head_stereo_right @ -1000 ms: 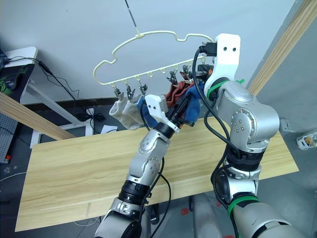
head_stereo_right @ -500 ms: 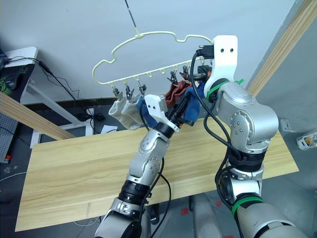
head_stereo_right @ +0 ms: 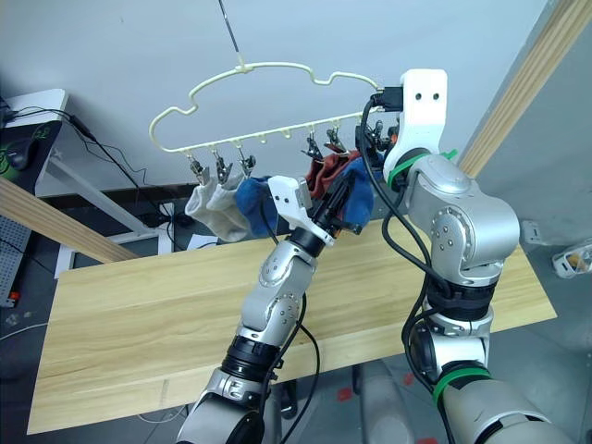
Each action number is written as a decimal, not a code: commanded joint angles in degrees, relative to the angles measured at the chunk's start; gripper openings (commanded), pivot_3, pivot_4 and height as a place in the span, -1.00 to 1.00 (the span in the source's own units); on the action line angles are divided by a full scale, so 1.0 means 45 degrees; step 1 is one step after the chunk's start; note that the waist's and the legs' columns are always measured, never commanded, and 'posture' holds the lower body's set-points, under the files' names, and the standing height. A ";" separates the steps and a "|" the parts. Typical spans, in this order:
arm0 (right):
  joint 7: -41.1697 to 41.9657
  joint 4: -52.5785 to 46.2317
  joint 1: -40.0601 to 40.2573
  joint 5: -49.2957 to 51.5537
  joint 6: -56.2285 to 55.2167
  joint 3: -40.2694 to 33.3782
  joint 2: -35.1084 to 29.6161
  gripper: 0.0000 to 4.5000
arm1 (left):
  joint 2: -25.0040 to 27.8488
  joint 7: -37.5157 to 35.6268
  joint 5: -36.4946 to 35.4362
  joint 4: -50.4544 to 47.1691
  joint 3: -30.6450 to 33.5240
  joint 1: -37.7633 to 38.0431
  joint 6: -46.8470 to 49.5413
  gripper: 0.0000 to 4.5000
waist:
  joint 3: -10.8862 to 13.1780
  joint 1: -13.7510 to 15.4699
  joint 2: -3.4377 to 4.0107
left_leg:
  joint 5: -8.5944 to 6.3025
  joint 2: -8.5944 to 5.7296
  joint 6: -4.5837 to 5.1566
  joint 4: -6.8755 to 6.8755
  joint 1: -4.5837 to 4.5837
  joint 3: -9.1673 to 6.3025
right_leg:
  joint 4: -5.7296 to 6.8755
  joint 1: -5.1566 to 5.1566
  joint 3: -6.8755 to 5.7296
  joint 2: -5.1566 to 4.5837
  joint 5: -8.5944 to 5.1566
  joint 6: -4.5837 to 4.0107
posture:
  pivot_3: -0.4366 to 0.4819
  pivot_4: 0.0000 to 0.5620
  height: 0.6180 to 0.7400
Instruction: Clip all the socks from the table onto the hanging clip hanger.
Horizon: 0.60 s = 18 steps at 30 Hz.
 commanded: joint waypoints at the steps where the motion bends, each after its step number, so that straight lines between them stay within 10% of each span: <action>1: 0.0020 -0.0371 -0.0176 0.0002 -0.0326 -0.0140 -0.0133 0.70 | -0.0831 -0.0243 -0.0031 -0.0197 -0.0331 -0.1001 0.0140 -1.00 | 0.0000 -0.0001 0.0000 | 0.0000 0.0000 0.0000 0.0000 0.0000 0.0000 | 0.0000 0.0000 0.0000 0.0000 0.0000 0.0000 | -0.62 0.14 1.00; 18: 0.1241 -0.1443 0.1244 0.0197 -0.0539 0.0276 -0.1920 0.72 | 0.3581 -0.3534 0.0850 -0.3655 -0.1448 0.1541 0.2517 0.99 | -0.0006 0.0008 0.0008 | 0.0002 0.0004 -0.0001 0.0003 0.0007 -0.0007 | 0.0023 -0.0002 0.0001 0.0002 0.0006 -0.0010 | -0.55 0.12 1.00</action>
